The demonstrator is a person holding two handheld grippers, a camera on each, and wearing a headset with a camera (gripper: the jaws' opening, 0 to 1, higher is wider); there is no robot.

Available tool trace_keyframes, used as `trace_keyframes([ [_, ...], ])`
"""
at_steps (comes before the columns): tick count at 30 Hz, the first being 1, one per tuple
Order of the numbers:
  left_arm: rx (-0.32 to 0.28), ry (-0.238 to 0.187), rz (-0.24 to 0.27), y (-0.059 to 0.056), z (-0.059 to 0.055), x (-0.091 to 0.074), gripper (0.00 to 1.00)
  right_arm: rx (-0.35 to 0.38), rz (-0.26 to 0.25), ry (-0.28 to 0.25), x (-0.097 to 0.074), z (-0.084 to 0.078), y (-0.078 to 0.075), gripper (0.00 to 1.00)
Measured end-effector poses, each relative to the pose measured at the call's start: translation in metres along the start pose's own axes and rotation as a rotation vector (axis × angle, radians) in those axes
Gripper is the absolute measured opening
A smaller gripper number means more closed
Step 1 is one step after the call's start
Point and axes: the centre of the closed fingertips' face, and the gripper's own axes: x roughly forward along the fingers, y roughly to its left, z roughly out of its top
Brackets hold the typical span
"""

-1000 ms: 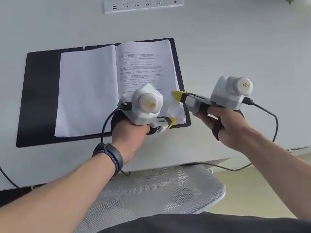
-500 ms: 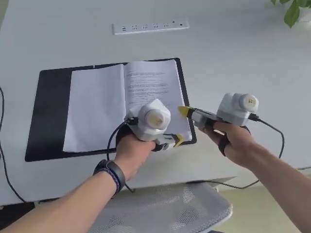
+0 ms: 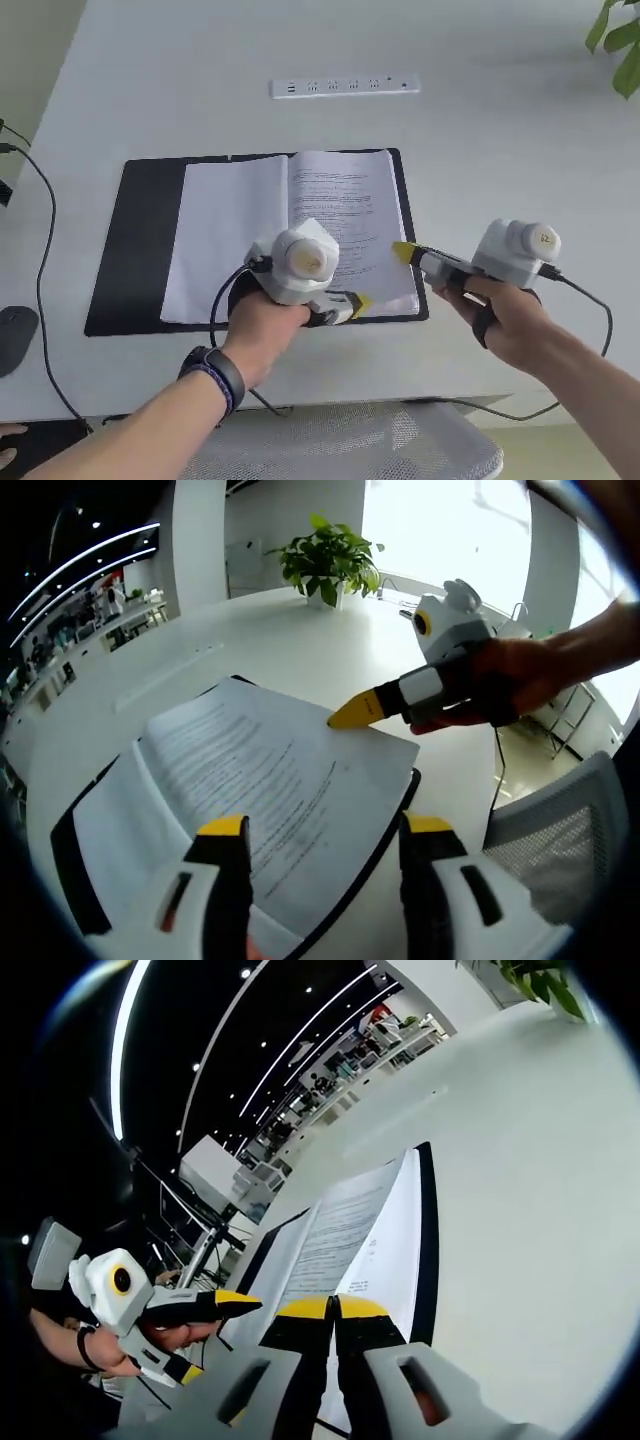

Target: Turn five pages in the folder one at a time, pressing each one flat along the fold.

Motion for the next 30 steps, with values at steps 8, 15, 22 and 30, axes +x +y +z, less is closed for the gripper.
trace_keyframes([
  [8,-0.041,-0.024,0.029,0.017,-0.006,-0.018,0.61,-0.014,0.006,-0.019,-0.002,0.007,0.012,0.00],
  [15,-0.055,-0.045,0.060,0.034,-0.009,-0.038,0.62,-0.011,0.025,-0.052,-0.003,0.015,0.022,0.00],
  [22,-0.083,-0.074,0.095,0.047,-0.013,-0.061,0.63,-0.048,0.055,-0.064,-0.003,0.021,0.039,0.00],
  [30,-0.120,-0.104,0.141,0.065,-0.024,-0.087,0.64,-0.101,0.134,-0.080,0.005,0.033,0.074,0.00],
])
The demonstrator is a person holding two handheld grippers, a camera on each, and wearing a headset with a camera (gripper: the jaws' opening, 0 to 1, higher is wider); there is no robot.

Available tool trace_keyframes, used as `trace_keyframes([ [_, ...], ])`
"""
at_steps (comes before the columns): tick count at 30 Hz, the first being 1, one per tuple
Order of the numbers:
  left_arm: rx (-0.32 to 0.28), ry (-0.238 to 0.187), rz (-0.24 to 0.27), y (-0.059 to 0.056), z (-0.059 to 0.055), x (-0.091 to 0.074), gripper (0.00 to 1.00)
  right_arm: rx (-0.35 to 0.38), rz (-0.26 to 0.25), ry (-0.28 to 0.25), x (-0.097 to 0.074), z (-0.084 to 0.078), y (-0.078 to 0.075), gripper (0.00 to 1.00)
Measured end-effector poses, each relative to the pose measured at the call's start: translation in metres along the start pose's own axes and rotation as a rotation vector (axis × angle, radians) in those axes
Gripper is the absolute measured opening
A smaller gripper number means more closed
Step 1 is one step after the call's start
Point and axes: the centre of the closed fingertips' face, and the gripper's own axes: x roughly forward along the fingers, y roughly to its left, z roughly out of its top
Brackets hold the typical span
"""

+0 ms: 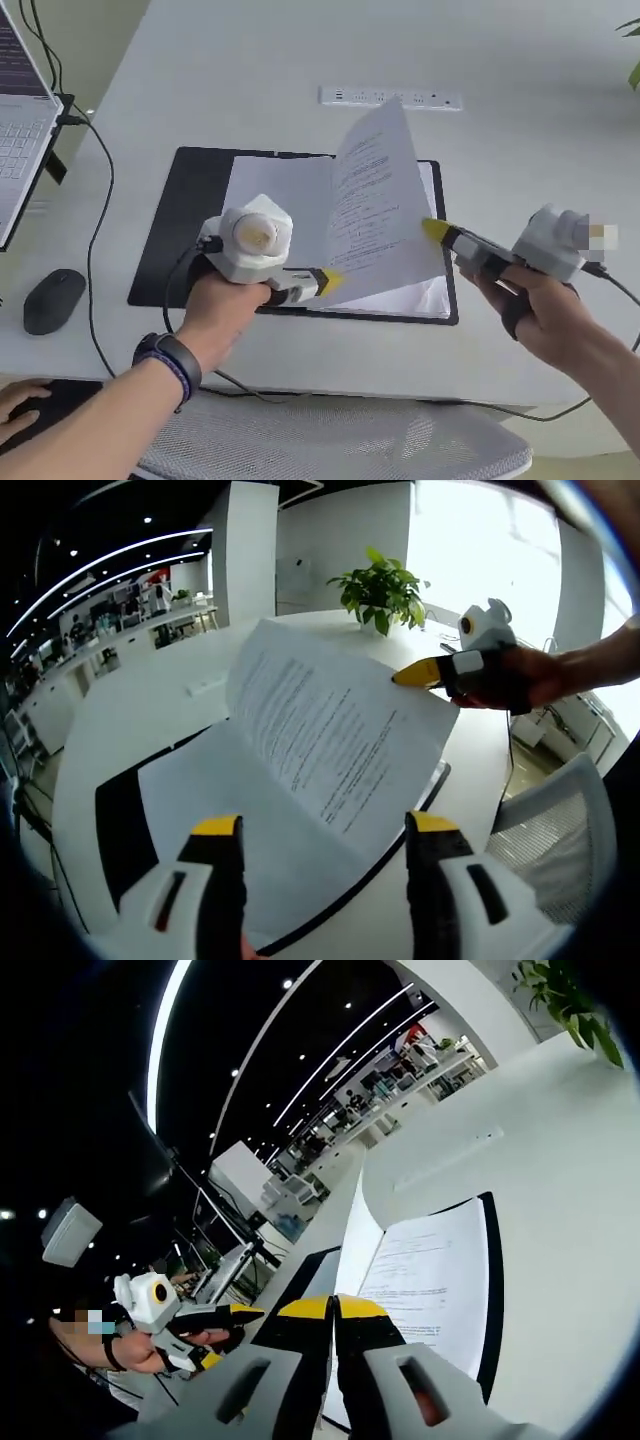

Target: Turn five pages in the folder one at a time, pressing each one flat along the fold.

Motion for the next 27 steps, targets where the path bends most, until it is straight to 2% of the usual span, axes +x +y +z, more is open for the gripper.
trace_keyframes([
  [8,-0.030,-0.031,0.046,0.023,-0.002,-0.026,0.66,-0.049,0.109,0.002,0.025,0.010,0.044,0.00],
  [12,-0.052,-0.041,0.070,0.033,-0.006,-0.039,0.68,-0.078,0.158,0.022,0.040,0.009,0.065,0.00],
  [21,-0.079,-0.055,0.120,0.053,-0.013,-0.070,0.70,-0.108,0.238,0.077,0.075,-0.002,0.102,0.00],
  [27,-0.102,-0.069,0.156,0.065,-0.016,-0.088,0.70,-0.114,0.273,0.118,0.096,-0.014,0.116,0.00],
])
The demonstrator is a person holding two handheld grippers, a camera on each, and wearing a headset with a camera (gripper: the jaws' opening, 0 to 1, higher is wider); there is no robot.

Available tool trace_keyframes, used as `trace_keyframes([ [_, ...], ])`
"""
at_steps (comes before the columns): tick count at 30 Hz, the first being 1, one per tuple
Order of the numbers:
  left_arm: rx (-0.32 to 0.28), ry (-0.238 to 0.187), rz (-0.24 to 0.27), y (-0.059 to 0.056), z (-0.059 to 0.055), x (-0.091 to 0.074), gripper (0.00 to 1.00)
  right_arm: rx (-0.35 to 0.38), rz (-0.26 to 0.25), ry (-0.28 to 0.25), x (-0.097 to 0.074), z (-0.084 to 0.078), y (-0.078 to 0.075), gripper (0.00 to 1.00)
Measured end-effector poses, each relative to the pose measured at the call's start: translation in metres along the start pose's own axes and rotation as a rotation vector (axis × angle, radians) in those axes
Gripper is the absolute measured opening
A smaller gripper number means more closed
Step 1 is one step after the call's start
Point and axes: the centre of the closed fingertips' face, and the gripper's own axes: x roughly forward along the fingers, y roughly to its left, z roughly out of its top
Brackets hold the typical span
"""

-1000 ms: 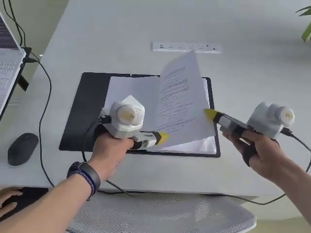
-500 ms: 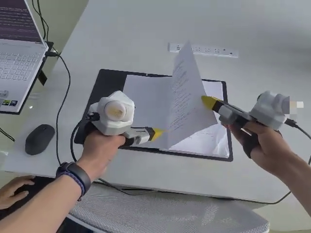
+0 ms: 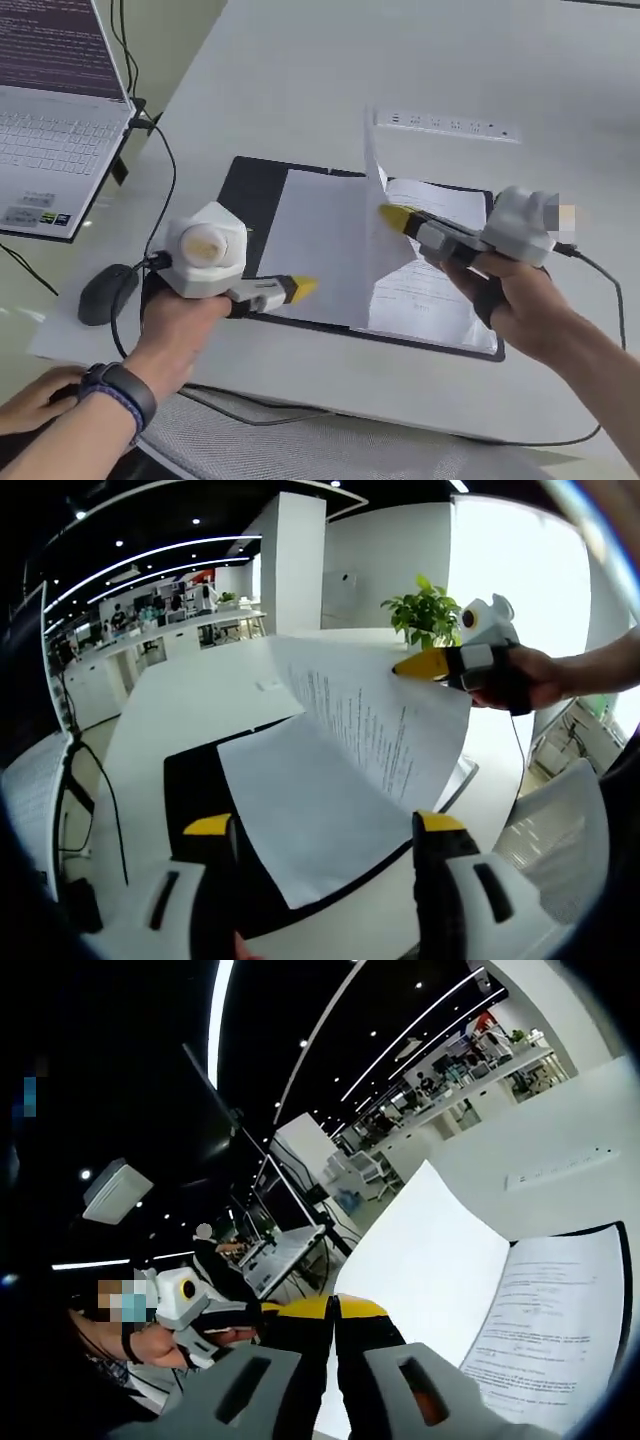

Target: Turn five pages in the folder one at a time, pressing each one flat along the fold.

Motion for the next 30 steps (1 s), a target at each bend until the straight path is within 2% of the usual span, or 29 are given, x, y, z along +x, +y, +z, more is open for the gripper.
trace_keyframes([
  [11,-0.048,-0.002,0.029,0.010,-0.015,-0.016,0.71,0.010,0.034,0.083,0.042,-0.022,0.005,0.00],
  [14,-0.057,0.001,0.035,0.012,-0.019,-0.020,0.71,0.020,0.038,0.096,0.051,-0.029,0.005,0.00],
  [21,-0.077,-0.005,0.054,0.018,-0.021,-0.032,0.72,0.048,0.042,0.129,0.069,-0.046,0.005,0.00],
  [25,-0.081,-0.003,0.056,0.020,-0.024,-0.036,0.72,0.087,0.042,0.151,0.079,-0.058,0.004,0.00],
  [30,-0.097,-0.003,0.068,0.027,-0.028,-0.040,0.72,0.110,0.037,0.174,0.089,-0.069,0.002,0.00],
])
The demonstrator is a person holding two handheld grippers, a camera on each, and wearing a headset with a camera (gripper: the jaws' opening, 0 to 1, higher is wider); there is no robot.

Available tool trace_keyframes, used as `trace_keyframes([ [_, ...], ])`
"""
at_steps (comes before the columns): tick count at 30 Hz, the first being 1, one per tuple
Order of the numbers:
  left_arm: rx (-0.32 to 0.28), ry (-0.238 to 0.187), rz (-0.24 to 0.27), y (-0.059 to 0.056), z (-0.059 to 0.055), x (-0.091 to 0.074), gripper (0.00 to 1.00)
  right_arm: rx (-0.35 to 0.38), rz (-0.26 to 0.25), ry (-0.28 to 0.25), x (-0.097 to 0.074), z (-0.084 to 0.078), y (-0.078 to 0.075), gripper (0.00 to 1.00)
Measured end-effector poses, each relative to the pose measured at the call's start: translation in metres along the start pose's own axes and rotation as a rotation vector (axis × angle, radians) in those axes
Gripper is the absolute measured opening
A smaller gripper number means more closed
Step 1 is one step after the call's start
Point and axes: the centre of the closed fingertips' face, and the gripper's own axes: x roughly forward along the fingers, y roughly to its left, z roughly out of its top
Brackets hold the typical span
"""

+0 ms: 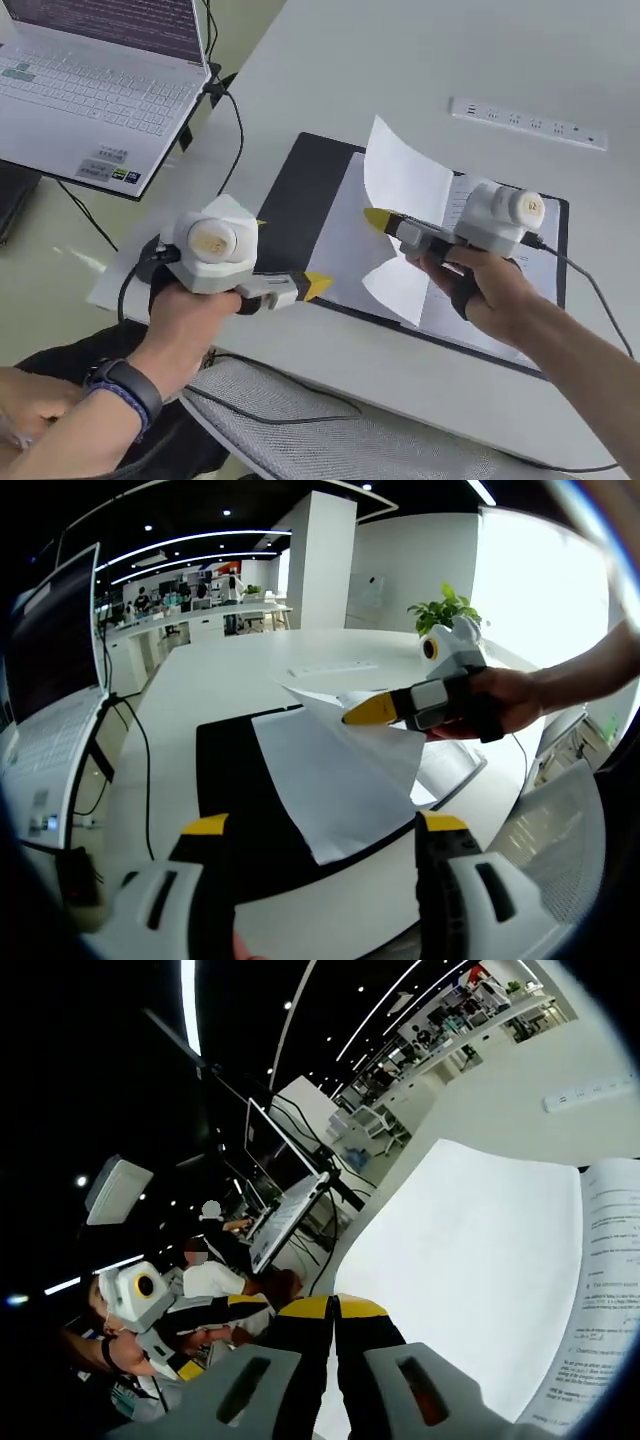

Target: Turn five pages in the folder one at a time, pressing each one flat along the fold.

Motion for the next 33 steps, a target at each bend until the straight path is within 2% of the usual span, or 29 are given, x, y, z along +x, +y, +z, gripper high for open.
trace_keyframes([
  [8,-0.024,-0.023,0.017,0.007,0.003,-0.004,0.73,0.003,-0.014,0.055,0.020,-0.013,-0.004,0.00],
  [11,-0.030,-0.026,0.019,0.011,0.003,-0.004,0.73,-0.012,-0.018,0.100,0.030,-0.024,-0.006,0.00],
  [14,-0.031,-0.028,0.019,0.013,0.004,-0.004,0.73,-0.001,-0.027,0.117,0.037,-0.033,-0.010,0.00],
  [25,-0.051,-0.027,0.026,0.021,0.001,-0.001,0.73,0.051,-0.068,0.154,0.049,-0.052,-0.026,0.00],
  [33,-0.065,-0.014,0.025,0.020,-0.004,0.002,0.73,0.067,-0.103,0.191,0.050,-0.063,-0.028,0.00],
])
